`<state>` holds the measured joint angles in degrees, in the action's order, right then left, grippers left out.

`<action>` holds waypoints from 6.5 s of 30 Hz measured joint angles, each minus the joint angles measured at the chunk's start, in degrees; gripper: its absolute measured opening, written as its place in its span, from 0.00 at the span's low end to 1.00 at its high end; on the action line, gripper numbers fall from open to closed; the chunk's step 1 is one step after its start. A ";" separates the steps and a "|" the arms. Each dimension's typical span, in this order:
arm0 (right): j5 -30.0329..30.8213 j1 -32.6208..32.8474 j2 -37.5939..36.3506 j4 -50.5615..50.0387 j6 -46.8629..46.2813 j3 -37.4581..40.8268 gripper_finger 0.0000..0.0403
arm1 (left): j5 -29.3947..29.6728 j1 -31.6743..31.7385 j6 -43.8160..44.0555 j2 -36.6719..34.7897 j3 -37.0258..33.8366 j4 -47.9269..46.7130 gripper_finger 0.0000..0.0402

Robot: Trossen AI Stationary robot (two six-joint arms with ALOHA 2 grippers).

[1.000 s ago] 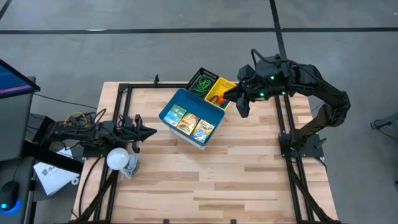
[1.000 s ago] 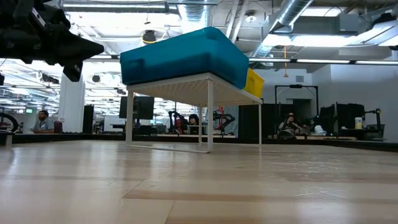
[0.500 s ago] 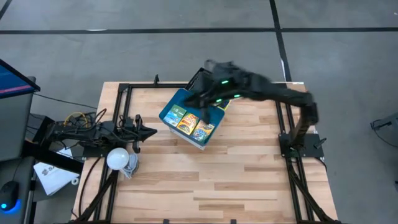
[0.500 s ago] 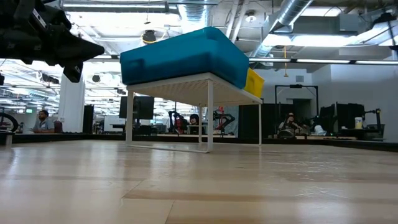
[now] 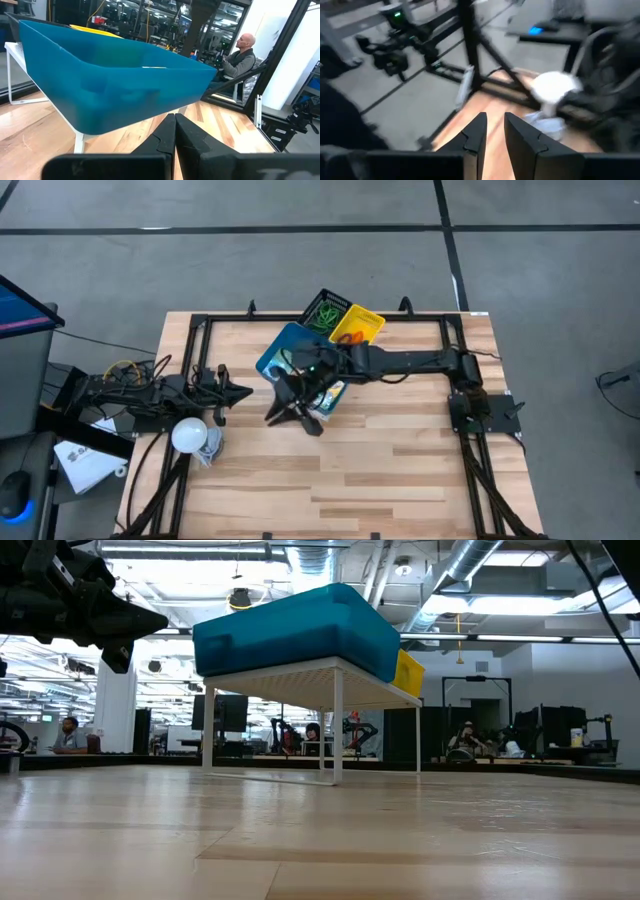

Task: Pick & Place Office Desk Supplies
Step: Return to Home Position

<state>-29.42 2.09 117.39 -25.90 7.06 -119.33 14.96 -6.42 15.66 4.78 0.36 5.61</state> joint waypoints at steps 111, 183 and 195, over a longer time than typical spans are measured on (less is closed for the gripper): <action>29.75 -1.92 -117.25 26.68 -7.51 118.99 0.16 | -0.02 0.07 0.02 3.32 0.00 1.05 0.00; 29.64 -1.90 -116.18 26.59 -7.57 119.01 0.16 | 0.00 0.07 0.01 3.32 0.00 1.05 0.00; 29.64 -1.90 -116.18 26.59 -7.57 119.01 0.16 | 0.00 0.07 0.01 3.32 0.00 1.05 0.00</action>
<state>0.23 0.19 1.21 0.69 -0.51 -0.32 14.96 -6.35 15.67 8.10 0.36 6.66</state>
